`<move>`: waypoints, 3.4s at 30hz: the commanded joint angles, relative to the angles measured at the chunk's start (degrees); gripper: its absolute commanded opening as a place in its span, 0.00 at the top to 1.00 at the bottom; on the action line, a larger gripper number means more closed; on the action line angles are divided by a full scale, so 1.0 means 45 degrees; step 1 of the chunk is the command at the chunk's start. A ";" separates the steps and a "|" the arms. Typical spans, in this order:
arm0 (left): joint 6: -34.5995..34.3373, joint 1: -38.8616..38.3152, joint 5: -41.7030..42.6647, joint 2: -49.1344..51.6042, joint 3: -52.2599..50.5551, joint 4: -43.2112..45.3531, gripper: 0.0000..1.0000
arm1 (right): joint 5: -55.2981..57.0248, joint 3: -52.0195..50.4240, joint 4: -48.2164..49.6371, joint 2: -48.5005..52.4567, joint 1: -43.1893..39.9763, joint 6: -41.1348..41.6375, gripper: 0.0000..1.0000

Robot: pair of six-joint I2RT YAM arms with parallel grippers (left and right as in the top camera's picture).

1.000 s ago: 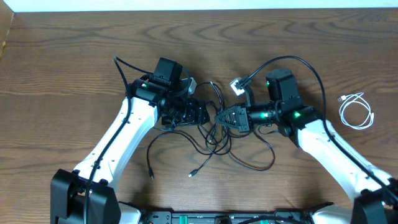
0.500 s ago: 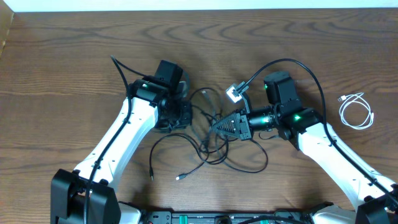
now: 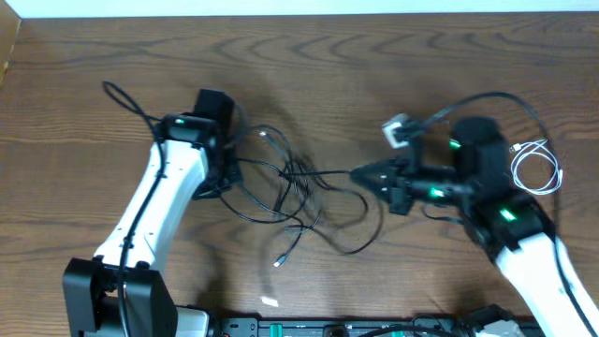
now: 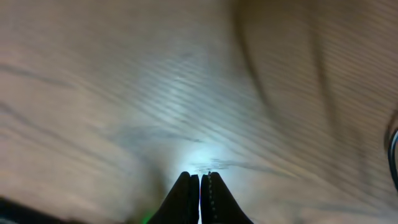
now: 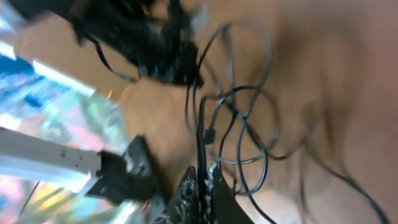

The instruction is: Untangle cables

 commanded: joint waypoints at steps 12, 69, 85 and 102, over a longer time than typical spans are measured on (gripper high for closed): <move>-0.0185 0.2395 0.0641 0.0131 -0.0743 0.0112 0.92 | 0.1622 0.0126 0.1972 -0.5712 -0.2720 0.1282 0.99; -0.0223 0.0656 0.2040 0.0131 -0.2040 -0.0272 0.89 | 0.2312 0.0005 -0.4396 0.3351 0.2341 -0.0423 0.56; -0.0146 0.0656 0.2186 -0.0121 -0.0651 -0.2229 0.50 | 0.5081 0.0005 -0.2516 0.5503 0.3240 0.2137 0.65; 0.1719 -0.0748 0.2613 -0.0588 -0.2161 0.1972 0.38 | 0.6037 0.0005 -0.1064 0.6139 0.4167 0.7990 0.55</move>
